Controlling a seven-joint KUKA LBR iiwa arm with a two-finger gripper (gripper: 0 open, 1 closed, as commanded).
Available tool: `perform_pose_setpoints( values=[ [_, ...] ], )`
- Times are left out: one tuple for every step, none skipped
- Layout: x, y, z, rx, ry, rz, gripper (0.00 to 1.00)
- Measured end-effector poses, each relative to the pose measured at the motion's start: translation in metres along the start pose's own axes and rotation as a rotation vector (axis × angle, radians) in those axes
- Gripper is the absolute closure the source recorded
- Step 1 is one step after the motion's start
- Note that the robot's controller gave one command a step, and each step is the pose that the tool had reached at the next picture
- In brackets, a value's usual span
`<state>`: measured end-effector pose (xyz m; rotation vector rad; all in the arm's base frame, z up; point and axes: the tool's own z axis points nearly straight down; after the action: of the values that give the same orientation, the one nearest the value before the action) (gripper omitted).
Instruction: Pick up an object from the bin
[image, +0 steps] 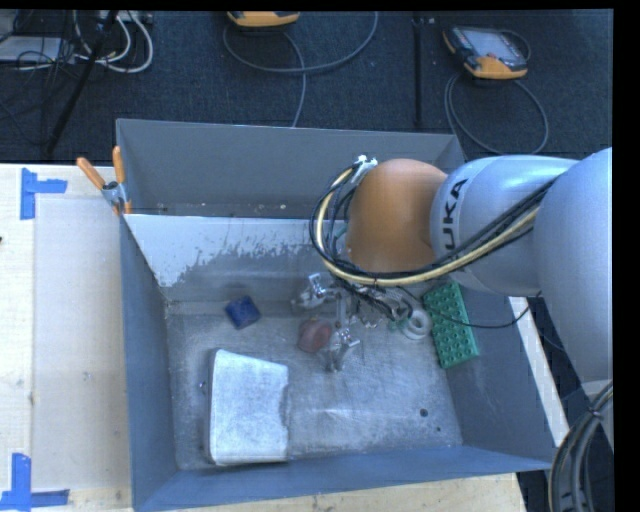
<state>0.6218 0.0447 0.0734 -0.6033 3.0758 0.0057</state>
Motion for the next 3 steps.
perform_pose_setpoints(
  values=[
    [0.000, -0.001, -0.002, 0.003, -0.002, 0.001, 1.00],
    [0.003, 0.004, -0.091, 0.004, -0.001, 0.021, 1.00],
    [0.027, -0.039, -0.008, 0.002, 0.003, -0.051, 1.00]
  ],
)
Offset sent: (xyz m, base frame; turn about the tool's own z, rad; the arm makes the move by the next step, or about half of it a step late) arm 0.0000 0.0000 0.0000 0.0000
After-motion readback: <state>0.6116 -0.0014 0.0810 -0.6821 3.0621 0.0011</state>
